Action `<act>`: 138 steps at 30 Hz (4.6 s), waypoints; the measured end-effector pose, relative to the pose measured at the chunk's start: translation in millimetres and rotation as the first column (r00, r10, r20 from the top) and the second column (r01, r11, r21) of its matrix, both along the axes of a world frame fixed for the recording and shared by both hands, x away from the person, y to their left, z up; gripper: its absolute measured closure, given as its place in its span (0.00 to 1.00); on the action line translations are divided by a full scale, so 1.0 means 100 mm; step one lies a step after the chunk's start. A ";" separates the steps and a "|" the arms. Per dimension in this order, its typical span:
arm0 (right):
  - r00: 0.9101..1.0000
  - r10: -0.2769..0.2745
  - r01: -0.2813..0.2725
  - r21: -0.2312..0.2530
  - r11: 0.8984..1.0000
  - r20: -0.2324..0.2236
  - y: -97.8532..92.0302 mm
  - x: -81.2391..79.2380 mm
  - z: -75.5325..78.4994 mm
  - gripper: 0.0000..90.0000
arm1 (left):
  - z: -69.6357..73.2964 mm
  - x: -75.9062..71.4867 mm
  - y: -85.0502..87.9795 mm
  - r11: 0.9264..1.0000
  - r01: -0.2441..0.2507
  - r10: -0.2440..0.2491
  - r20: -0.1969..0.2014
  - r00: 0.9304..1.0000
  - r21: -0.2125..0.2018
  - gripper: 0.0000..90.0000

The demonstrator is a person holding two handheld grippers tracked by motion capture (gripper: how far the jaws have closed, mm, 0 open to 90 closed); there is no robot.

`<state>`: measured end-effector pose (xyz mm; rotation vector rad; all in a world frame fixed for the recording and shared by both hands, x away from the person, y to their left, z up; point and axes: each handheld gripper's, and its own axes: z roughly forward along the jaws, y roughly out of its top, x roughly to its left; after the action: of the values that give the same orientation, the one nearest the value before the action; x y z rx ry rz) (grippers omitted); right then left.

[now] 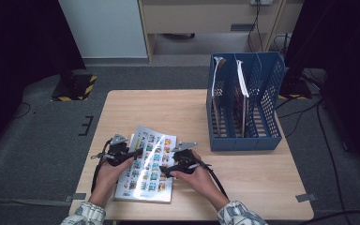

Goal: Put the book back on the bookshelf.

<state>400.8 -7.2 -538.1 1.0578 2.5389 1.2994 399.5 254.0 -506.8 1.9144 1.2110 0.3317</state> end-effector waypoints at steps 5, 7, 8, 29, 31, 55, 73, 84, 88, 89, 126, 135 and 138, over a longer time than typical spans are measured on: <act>1.000 0.000 0.000 -0.001 1.000 -0.001 0.00 0.00 0.00 0.08 | -0.01 0.01 -0.02 0.999 -0.016 0.016 0.005 1.000 0.031 0.68; 1.000 0.003 -0.003 -0.003 1.000 0.002 0.00 0.00 0.00 0.08 | 0.01 0.00 -0.01 1.000 -0.019 0.018 0.013 1.000 0.021 0.75; 1.000 0.002 -0.002 -0.003 1.000 0.001 0.00 0.00 0.00 0.08 | 0.02 -0.01 -0.01 1.000 -0.015 0.014 0.021 1.000 0.020 0.79; 1.000 0.018 -0.018 0.003 1.000 -0.005 -0.02 0.00 0.00 0.07 | 0.24 -0.21 -0.10 0.997 0.050 -0.059 0.178 0.982 0.052 0.89; 1.000 0.015 -0.015 0.013 1.000 -0.011 -0.02 0.00 0.00 0.07 | 0.26 -0.23 -0.10 0.997 0.052 -0.060 0.185 0.981 0.050 0.89; 0.994 0.087 -0.079 0.112 0.991 -0.071 0.03 -0.05 -0.01 0.06 | 0.43 -0.40 -0.09 0.999 0.031 -0.028 0.261 0.965 -0.009 0.90; 0.995 0.065 -0.057 0.109 0.992 -0.071 0.03 -0.04 -0.01 0.07 | 0.04 -0.02 -0.04 0.994 -0.031 0.018 0.128 0.992 0.105 0.84; 0.998 0.059 -0.056 0.057 0.997 -0.038 0.07 -0.07 -0.01 0.07 | -0.07 0.04 0.10 0.991 -0.063 0.052 0.099 0.994 0.122 0.61; 0.998 0.060 -0.058 0.057 0.997 -0.036 0.07 -0.07 -0.01 0.07 | -0.08 0.03 0.16 0.983 -0.106 0.090 0.105 0.990 0.151 0.55; 0.998 0.059 -0.057 0.058 0.997 -0.036 0.07 -0.07 -0.01 0.07 | -0.06 0.02 0.18 0.977 -0.115 0.093 0.129 0.987 0.178 0.55; 0.987 0.079 -0.059 0.142 0.988 -0.139 0.19 0.16 0.02 0.11 | -0.18 -0.09 0.23 0.991 -0.091 0.085 0.062 0.994 0.096 0.43; 0.985 0.086 -0.068 0.125 0.990 -0.148 0.30 0.20 0.03 0.12 | -0.18 -0.09 0.24 0.992 -0.091 0.086 0.053 0.995 0.084 0.42; 0.987 0.071 -0.049 0.150 0.987 -0.141 0.30 0.19 0.01 0.12 | -0.18 -0.09 0.24 0.992 -0.091 0.087 0.052 0.995 0.082 0.42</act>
<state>419.4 23.0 -537.4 1.1520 2.6338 1.4975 390.9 278.2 -525.2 1.9163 1.2706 0.4815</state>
